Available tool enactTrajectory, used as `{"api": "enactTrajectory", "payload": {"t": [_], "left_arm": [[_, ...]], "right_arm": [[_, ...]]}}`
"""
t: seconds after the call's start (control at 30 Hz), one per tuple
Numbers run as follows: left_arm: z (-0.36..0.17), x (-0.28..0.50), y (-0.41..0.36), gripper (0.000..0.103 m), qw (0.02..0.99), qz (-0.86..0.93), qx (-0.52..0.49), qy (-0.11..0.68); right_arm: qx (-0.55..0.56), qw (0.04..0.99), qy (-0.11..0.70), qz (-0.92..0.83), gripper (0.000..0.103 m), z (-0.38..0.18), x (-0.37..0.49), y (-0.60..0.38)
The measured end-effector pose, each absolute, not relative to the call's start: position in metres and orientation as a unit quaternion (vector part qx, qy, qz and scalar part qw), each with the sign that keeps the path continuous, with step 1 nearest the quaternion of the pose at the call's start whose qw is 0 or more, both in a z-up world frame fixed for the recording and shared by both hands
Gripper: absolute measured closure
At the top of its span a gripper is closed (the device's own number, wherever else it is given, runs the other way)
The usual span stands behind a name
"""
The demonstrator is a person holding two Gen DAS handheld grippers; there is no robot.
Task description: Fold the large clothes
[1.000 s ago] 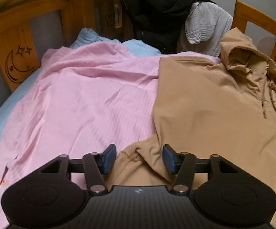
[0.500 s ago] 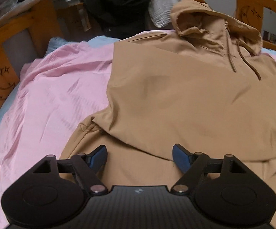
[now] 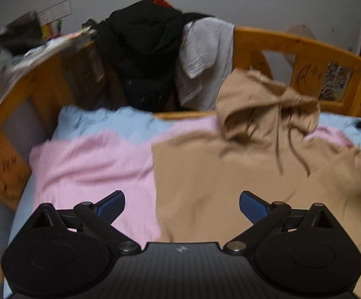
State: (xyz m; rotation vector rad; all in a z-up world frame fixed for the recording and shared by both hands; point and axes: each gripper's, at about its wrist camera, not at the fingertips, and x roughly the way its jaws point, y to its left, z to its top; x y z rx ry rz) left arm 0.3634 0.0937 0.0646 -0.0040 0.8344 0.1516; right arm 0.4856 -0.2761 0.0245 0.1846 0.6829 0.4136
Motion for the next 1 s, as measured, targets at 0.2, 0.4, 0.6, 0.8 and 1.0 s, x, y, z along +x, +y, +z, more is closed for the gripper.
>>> {"api": "enactTrajectory", "payload": {"t": [0.2, 0.4, 0.6, 0.8, 1.0], "left_arm": [[0.055, 0.426, 0.096, 0.001, 0.936, 0.045, -0.034, 0.347], [0.029, 0.487, 0.113, 0.003, 0.938, 0.015, -0.118, 0.325], [0.013, 0.534, 0.122, 0.003, 0.928, 0.002, -0.201, 0.314], [-0.003, 0.575, 0.114, 0.005, 0.929, 0.035, -0.159, 0.332], [-0.024, 0.599, 0.115, 0.008, 0.913, 0.047, -0.187, 0.359]], "right_arm": [[0.273, 0.892, 0.348, 0.087, 0.021, 0.001, 0.608, -0.283], [0.392, 0.822, 0.407, 0.066, 0.035, -0.036, 0.643, -0.266], [0.393, 0.809, 0.434, 0.056, 0.068, -0.050, 0.657, -0.231], [0.348, 0.823, 0.439, 0.098, 0.103, -0.044, 0.628, -0.216], [0.336, 0.826, 0.437, 0.121, 0.041, -0.021, 0.621, -0.204]]}}
